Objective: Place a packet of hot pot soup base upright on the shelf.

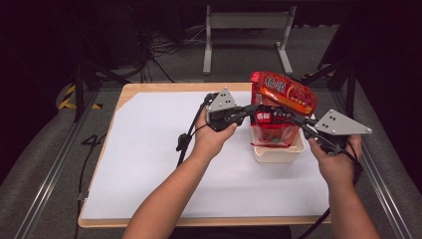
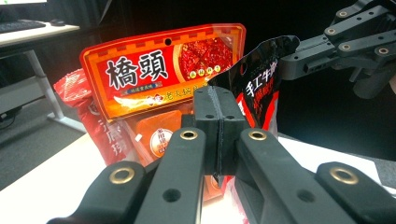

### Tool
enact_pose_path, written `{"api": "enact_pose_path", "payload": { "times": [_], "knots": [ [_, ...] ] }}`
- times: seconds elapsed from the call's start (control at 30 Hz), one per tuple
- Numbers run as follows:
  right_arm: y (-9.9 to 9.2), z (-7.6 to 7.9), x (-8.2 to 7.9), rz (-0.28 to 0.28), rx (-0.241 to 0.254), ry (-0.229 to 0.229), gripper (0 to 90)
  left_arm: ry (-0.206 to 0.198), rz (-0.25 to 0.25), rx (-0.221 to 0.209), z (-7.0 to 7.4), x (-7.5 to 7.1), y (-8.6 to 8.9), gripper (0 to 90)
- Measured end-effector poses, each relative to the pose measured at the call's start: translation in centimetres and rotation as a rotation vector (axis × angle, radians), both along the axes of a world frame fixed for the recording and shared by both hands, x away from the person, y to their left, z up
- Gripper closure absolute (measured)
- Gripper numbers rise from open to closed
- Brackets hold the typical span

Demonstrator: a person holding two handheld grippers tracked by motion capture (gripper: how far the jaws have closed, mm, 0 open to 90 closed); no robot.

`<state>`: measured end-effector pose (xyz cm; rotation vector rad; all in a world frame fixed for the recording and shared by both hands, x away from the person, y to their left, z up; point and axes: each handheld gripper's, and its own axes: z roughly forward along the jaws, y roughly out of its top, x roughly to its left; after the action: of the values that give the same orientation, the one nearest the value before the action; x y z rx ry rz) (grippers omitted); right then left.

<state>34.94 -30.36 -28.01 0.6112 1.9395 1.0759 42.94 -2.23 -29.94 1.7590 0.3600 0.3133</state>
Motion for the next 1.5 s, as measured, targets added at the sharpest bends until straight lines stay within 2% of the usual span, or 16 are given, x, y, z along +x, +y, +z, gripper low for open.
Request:
{"api": "enact_pose_path", "payload": {
  "times": [0.2, 0.77, 1.0, 1.17, 1.4, 1.5],
  "knots": [
    [-0.2, -0.3, 0.1, -0.026, -0.032, 0.011, 90.0, 0.019, -0.005, 0.011, -0.6, 0.4, -0.6, 90.0],
    [-0.8, -0.5, -0.4, -0.053, -0.051, 0.054, 90.0, 0.066, -0.042, 0.032, -1.7, 0.9, -1.6, 89.8],
    [-0.5, -0.7, -0.3, -0.060, -0.062, 0.082, 90.0, 0.090, -0.038, 0.052, -2.4, 1.0, -1.6, 89.3],
    [-0.4, -0.8, -0.3, -0.082, -0.064, 0.132, 90.0, 0.102, -0.043, 0.058, -2.7, 1.1, -1.7, 89.0],
    [-0.5, -0.9, -0.3, -0.104, -0.073, 0.166, 90.0, 0.108, -0.047, 0.067, -2.9, 1.1, -2.1, 88.5],
    [-0.7, -1.0, -0.2, -0.110, -0.070, 0.196, 90.0, 0.116, -0.050, 0.071, -3.1, 1.2, -2.3, 88.3]
  ]
}}
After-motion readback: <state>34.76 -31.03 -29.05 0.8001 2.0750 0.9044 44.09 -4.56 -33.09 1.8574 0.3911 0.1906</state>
